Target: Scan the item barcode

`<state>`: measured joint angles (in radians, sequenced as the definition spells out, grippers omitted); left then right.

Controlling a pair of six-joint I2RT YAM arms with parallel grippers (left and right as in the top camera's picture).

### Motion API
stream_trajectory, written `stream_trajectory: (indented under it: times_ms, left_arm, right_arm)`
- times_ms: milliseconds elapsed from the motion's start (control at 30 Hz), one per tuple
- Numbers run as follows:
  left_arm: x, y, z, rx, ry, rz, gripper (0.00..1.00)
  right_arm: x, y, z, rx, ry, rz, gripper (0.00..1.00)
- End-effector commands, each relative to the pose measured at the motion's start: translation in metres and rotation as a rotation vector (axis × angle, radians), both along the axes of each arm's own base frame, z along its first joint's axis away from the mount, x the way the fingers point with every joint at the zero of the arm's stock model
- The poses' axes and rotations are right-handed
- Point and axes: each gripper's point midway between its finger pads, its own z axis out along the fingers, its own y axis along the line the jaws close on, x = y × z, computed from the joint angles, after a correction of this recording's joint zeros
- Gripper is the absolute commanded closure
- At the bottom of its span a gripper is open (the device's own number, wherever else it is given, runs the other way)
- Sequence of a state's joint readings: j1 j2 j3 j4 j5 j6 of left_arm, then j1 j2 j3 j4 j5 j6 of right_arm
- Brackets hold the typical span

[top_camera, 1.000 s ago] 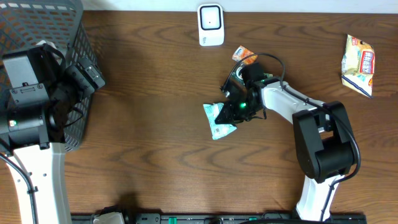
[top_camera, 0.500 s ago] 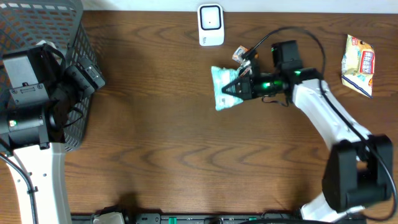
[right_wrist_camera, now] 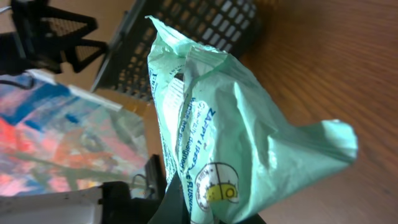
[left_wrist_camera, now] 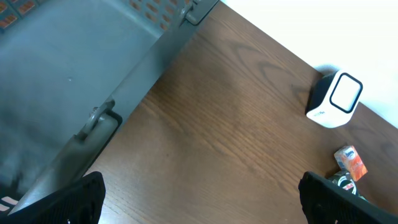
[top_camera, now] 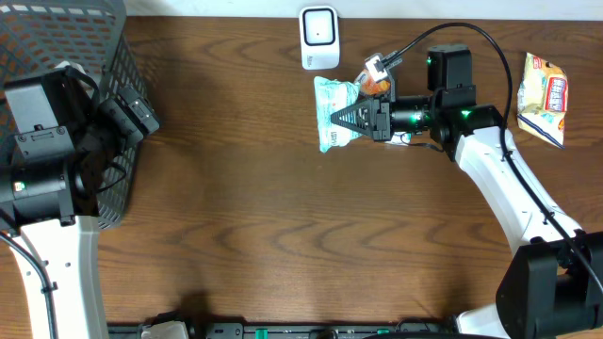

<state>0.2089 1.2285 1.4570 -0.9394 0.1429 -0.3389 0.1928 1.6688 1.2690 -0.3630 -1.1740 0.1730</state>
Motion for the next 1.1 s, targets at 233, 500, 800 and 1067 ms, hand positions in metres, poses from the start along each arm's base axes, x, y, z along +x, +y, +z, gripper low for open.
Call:
stream_trajectory:
  times_ms: [233, 500, 800, 1067]
  left_arm:
    - [-0.001, 0.003, 0.0, 0.015, 0.005, 0.002, 0.02]
    - [-0.001, 0.003, 0.0, 0.015, 0.004, 0.002, 0.02]
    - [-0.001, 0.003, 0.0, 0.015, 0.004, 0.002, 0.02]
    - [-0.001, 0.003, 0.0, 0.015, 0.004, 0.002, 0.02]
  right_arm:
    - [0.008, -0.01, 0.014, 0.02, 0.017, -0.042, 0.99]
    - [0.013, -0.011, 0.011, -0.004, 0.006, -0.07, 0.99]
    - [0.014, -0.012, 0.01, -0.009, -0.006, -0.072, 0.99]
    - [0.019, -0.014, 0.004, -0.043, -0.002, -0.109, 0.99]
